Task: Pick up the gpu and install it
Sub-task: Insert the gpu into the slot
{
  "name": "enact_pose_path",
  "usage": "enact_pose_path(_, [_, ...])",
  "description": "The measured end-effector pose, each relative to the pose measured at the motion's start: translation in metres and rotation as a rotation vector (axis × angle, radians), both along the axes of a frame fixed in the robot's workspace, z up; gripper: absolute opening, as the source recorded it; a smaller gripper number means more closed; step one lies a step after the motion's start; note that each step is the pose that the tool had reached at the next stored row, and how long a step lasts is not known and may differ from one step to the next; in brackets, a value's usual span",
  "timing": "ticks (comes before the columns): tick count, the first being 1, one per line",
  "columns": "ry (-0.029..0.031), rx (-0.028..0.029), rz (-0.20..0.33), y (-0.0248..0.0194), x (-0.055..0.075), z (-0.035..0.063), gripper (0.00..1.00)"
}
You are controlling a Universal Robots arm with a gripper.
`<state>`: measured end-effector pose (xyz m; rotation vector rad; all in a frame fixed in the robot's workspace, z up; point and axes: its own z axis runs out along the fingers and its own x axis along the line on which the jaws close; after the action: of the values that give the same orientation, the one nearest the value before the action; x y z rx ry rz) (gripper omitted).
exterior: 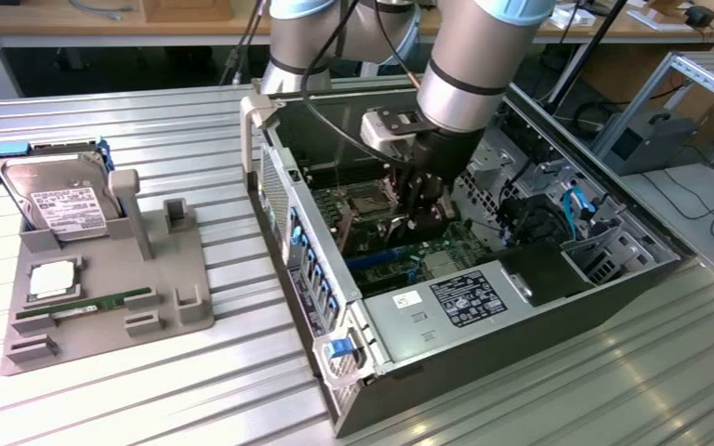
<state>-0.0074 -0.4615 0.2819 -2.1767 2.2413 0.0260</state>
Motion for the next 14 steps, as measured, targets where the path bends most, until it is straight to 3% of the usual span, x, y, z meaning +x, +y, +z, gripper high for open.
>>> enact_pose_path(2, [0.0, 0.0001, 0.0, 0.0, 0.0, 0.0, 0.27])
enact_pose_path(3, [-0.0077, 0.0, 0.0, 0.0, 0.0, -0.0001, 0.27])
enact_pose_path(4, [-0.0385, -0.0001, 0.0, 0.0, 0.0, -0.0002, 0.27])
enact_pose_path(5, [-0.0566, 0.0002, 0.0, 0.0, 0.0, -0.0005, 0.27])
enact_pose_path(8, [-0.0573, -0.0001, 0.0, 0.0, -0.001, -0.0003, 0.27])
enact_pose_path(14, [-0.0596, 0.0001, 0.0, 0.0, -0.025, -0.0007, 0.27])
